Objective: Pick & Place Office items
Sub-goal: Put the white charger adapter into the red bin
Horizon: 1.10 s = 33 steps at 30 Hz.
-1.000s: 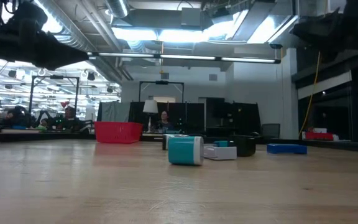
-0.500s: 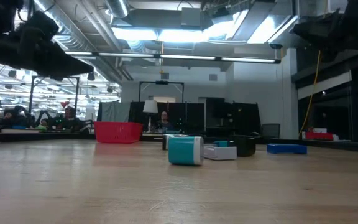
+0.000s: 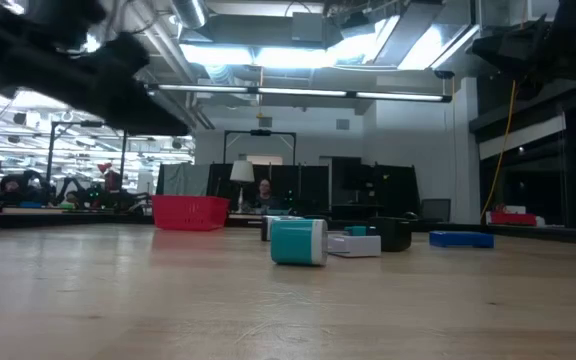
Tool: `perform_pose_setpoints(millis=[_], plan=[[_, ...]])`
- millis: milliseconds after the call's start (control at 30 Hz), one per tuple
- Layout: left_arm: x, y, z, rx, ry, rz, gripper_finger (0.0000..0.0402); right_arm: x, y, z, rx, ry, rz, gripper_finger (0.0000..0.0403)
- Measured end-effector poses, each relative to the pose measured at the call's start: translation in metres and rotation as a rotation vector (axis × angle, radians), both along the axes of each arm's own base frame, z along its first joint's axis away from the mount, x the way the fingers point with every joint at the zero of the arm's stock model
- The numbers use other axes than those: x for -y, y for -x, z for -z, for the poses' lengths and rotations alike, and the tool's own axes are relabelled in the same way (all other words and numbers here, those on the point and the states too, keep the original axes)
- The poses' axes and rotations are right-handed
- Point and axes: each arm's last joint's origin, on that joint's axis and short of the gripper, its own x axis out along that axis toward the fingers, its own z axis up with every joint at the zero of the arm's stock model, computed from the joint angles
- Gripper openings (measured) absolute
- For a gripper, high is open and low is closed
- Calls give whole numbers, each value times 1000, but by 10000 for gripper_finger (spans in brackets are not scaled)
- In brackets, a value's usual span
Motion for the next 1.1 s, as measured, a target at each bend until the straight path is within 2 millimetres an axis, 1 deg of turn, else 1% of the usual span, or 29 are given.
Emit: perform_pose_setpoints(millis=[100, 200, 267, 367, 500, 600, 767, 933, 1100], plan=[[-5, -21, -3, -87, -34, 25, 157, 0, 0, 0, 0, 0, 0, 44], [-11, -43, 2, -215, -48, 43, 193, 0, 0, 0, 1, -4, -2, 44], [-15, -58, 7, -290, -53, 48, 210, 0, 0, 1, -1, -11, -5, 44], [-21, -77, 14, -343, -39, 71, 227, 0, -1, 2, -15, -20, -10, 44], [-27, -98, 18, -361, 1, 130, 235, 0, -2, 5, -38, -37, -18, 44], [-28, -109, 23, -404, -9, 154, 234, -1, -2, 6, -51, -37, -21, 44], [-29, -121, 33, -483, 35, 201, 235, -1, -3, 7, -58, -36, -21, 44], [-29, -131, 41, -503, 52, 225, 234, -1, -3, 7, -58, -38, -22, 44], [-29, -139, 40, -489, 75, 246, 234, -1, -3, 7, -57, -41, -23, 50]])
